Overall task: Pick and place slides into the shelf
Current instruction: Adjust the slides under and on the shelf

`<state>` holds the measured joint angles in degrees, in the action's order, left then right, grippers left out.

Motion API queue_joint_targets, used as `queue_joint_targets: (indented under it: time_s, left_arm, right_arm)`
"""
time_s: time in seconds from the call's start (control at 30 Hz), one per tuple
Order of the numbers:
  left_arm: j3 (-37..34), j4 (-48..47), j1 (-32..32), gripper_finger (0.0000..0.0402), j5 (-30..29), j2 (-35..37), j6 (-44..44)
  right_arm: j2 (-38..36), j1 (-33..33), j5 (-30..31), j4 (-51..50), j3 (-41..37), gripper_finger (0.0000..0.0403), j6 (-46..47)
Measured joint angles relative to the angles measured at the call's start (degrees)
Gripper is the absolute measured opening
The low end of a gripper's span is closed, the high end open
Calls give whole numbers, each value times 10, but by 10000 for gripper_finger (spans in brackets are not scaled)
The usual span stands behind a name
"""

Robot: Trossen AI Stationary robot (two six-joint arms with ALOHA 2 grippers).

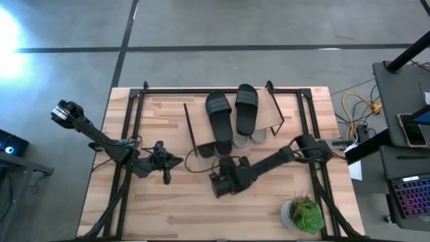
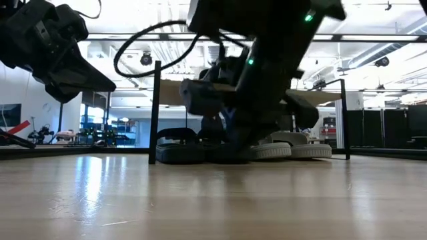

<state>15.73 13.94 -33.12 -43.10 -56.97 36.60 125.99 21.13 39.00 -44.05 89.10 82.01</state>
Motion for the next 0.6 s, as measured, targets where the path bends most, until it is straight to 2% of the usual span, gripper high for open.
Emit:
queue_joint_targets:
  time_s: [0.23,0.6]
  left_arm:
    - [0,0,0,0,6,0,0]
    - [-1,-6,0,0,7,0,0]
  right_arm:
    - [4,-40,-2,-2,-25,8,-25]
    - [3,-72,44,11,-30,8,-51]
